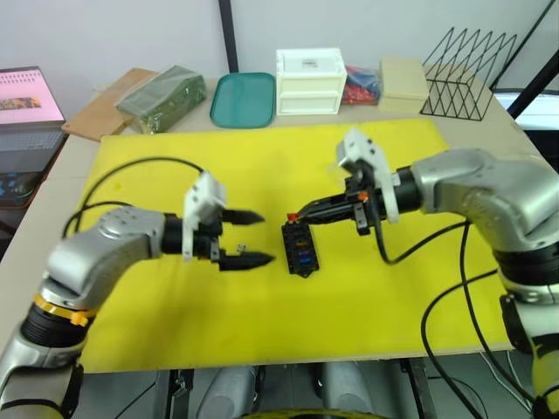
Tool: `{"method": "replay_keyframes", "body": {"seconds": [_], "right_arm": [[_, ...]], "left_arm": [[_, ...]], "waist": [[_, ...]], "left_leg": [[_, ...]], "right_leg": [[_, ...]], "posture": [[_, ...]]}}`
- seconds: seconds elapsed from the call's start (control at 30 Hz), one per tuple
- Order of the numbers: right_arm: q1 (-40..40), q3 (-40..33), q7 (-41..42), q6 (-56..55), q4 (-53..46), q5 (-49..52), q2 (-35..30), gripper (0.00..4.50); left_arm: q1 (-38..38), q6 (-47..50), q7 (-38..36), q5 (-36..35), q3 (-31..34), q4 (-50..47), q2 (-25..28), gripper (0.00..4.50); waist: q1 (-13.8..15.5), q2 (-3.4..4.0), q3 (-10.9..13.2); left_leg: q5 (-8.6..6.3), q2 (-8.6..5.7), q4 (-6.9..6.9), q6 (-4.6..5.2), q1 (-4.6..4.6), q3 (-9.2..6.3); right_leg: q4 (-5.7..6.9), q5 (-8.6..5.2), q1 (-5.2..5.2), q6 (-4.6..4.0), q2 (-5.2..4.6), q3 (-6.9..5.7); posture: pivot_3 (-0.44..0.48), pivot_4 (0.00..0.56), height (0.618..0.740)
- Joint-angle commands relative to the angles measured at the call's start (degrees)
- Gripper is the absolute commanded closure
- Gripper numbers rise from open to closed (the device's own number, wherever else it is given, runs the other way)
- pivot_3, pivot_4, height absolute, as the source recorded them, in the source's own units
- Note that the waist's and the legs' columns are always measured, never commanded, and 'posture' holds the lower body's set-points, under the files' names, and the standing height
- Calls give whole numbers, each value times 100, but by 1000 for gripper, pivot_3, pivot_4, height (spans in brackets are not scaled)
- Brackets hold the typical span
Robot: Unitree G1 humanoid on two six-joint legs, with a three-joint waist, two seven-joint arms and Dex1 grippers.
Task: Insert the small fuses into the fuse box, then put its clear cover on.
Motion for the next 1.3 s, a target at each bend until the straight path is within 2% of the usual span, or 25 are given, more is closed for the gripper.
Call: {"method": "replay_keyframes", "body": {"seconds": [0.03,0.4,0.7,1.3], "right_arm": [[159,153,500,-1225,202,-733,-6,4500],[184,416,1241,-2719,1558,-1894,372,4500],[154,387,1618,-3013,2013,-2156,609,4500],[10,375,1855,-3296,2519,-2507,854,4500]], "left_arm": [[5,-674,-258,644,-233,201,-54,27],[-76,-1106,-452,1173,-290,657,-589,27],[-138,-1081,-288,1310,-187,848,-897,27],[21,-1155,-364,1443,-258,715,-905,27]], "waist": [[10,0,0],[5,0,1],[12,0,1],[8,0,0]], "left_leg": [[0,0,0,0,0,0],[-1,1,1,3,0,0],[-1,-1,1,3,0,-1],[-1,0,2,2,1,0]], "right_leg": [[0,0,0,0,0,1],[-2,1,-1,0,1,5],[-2,1,-1,0,1,5],[-2,2,-1,0,1,6]], "posture": [[0,150,740],[0,150,740],[0,150,740],[0,150,740]]}}
